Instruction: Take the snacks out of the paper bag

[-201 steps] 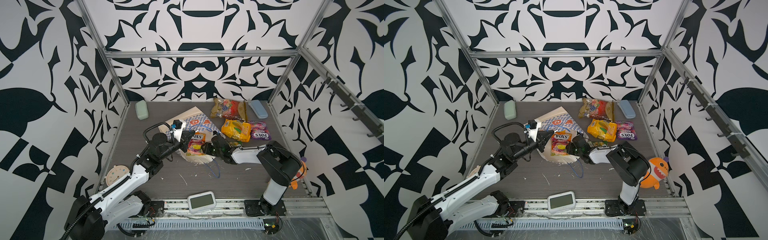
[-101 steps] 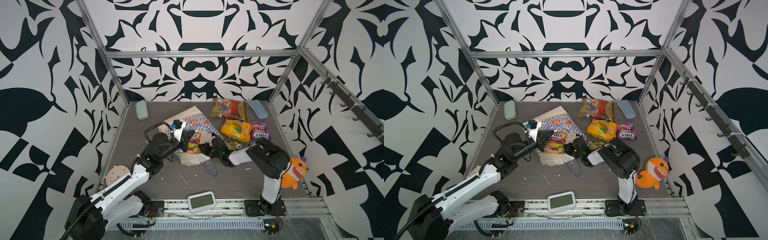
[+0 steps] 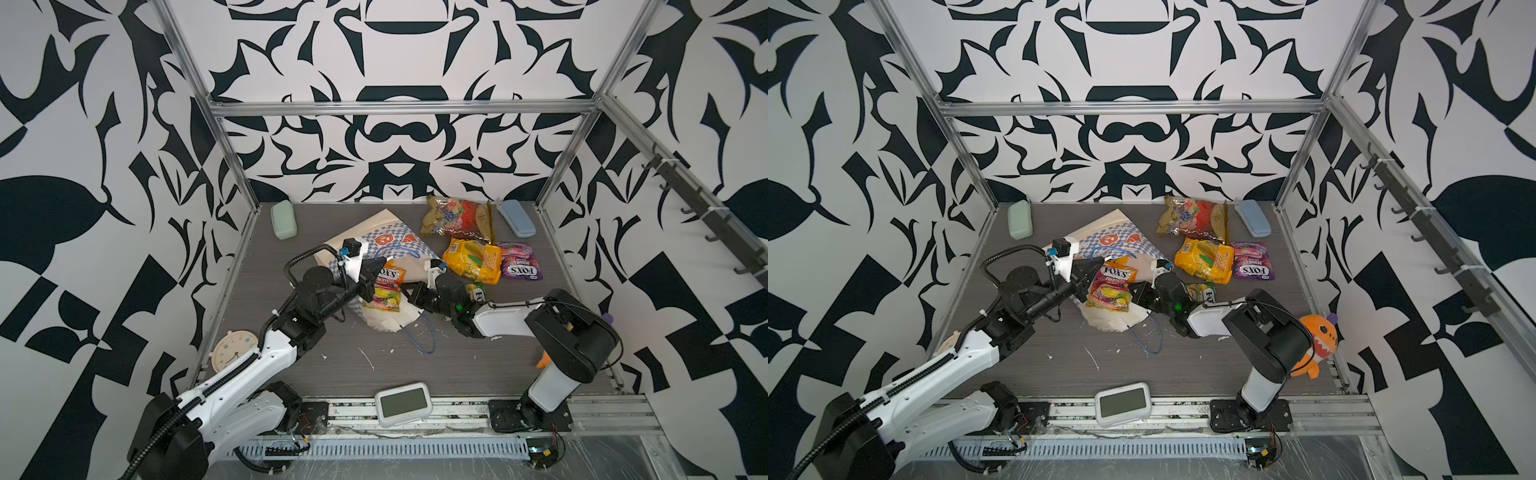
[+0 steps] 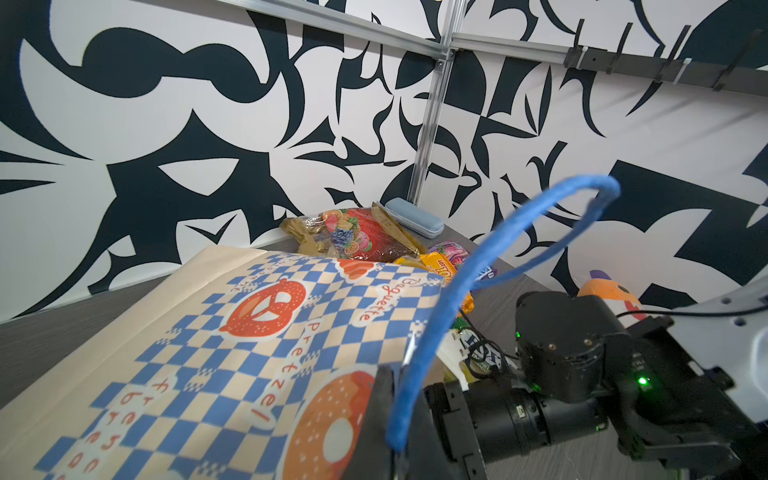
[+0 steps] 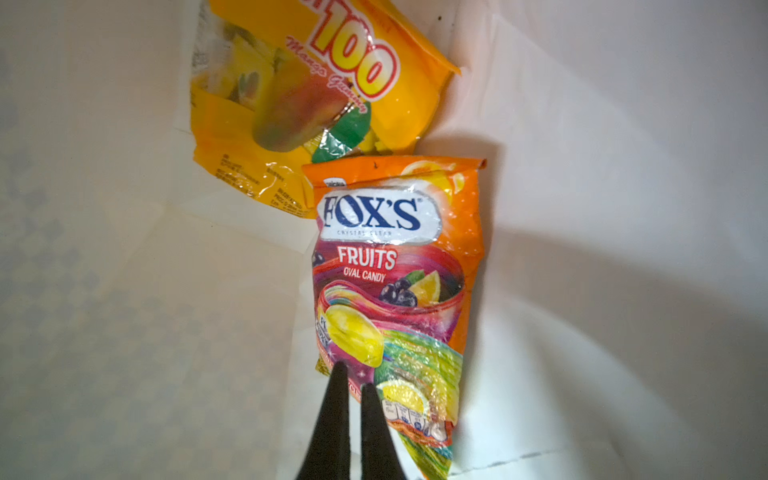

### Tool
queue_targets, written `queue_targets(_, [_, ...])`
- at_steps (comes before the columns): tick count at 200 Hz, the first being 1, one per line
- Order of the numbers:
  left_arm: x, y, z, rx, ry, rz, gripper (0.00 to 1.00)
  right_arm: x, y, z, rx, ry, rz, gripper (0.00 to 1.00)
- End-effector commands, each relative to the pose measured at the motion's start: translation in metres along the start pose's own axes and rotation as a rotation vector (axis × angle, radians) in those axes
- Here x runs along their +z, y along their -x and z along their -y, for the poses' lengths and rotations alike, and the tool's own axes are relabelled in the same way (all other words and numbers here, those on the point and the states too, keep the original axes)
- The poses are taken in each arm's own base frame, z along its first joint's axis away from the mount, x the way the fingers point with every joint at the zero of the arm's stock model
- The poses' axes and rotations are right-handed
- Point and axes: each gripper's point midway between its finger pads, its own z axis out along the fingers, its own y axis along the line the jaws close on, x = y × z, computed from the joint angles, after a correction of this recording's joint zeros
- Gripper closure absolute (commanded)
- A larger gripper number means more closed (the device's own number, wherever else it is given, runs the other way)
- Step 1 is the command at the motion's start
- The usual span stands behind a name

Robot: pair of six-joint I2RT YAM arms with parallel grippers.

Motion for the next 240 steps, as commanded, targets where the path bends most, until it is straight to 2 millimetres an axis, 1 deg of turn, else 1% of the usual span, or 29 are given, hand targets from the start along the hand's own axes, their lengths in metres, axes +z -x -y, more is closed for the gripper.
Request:
queue_targets(1, [0.000,0.009,-0.005,0.007,0.029,0.032,1.00,-0.015,0.012,-0.015,-0.052,0.006,0.032,1.00])
queue_targets(11, [0.000,0.008,-0.005,0.010,0.034,0.027,1.00,-0.020,0.012,-0.013,-0.067,-0.037,0.016,1.00])
queue_targets(21, [0.000,0.010,-0.005,0.011,0.032,0.032,1.00,-0.025,0.012,-0.005,-0.056,-0.102,0.010,1.00])
queue_targets(31, [0.001,0.010,-0.005,0.011,0.032,0.036,1.00,-0.029,0.010,0.002,-0.038,-0.141,0.002,0.84])
queue_targets(53, [0.003,0.008,-0.004,0.010,0.022,0.029,1.00,-0.025,-0.002,0.006,-0.010,-0.150,-0.061,0.69])
queue_targets(77, [0.006,0.006,-0.002,0.008,0.008,0.017,1.00,-0.017,-0.015,-0.001,0.045,-0.087,-0.120,0.67])
queue_targets(97, [0.007,0.006,-0.002,0.008,0.004,0.017,1.00,-0.012,-0.018,-0.003,0.058,-0.071,-0.128,0.66])
queue_targets(134, [0.007,0.006,0.001,0.004,-0.012,0.018,1.00,-0.001,-0.026,0.003,0.092,-0.071,-0.147,0.59])
queue_targets(152, [0.007,0.002,0.001,0.000,-0.014,0.010,1.00,0.009,-0.031,0.002,0.123,-0.033,-0.168,0.58])
queue_targets(182, [0.006,-0.007,0.000,-0.007,-0.014,-0.002,1.00,0.027,-0.049,0.002,0.172,-0.001,-0.216,0.58])
queue_targets(204, [0.005,-0.015,-0.001,-0.012,-0.013,-0.016,1.00,0.035,-0.056,0.000,0.205,0.023,-0.218,0.58])
queue_targets(218, [0.005,-0.016,-0.001,-0.012,-0.013,-0.017,1.00,0.038,-0.056,-0.001,0.199,0.032,-0.195,0.59])
queue_targets(231, [0.004,-0.016,-0.001,-0.013,-0.011,-0.015,1.00,0.039,-0.050,0.005,0.189,0.012,-0.133,0.60])
queue_targets(240, [0.004,-0.016,-0.001,-0.013,-0.011,-0.012,1.00,0.040,-0.044,0.005,0.181,0.018,-0.094,0.61])
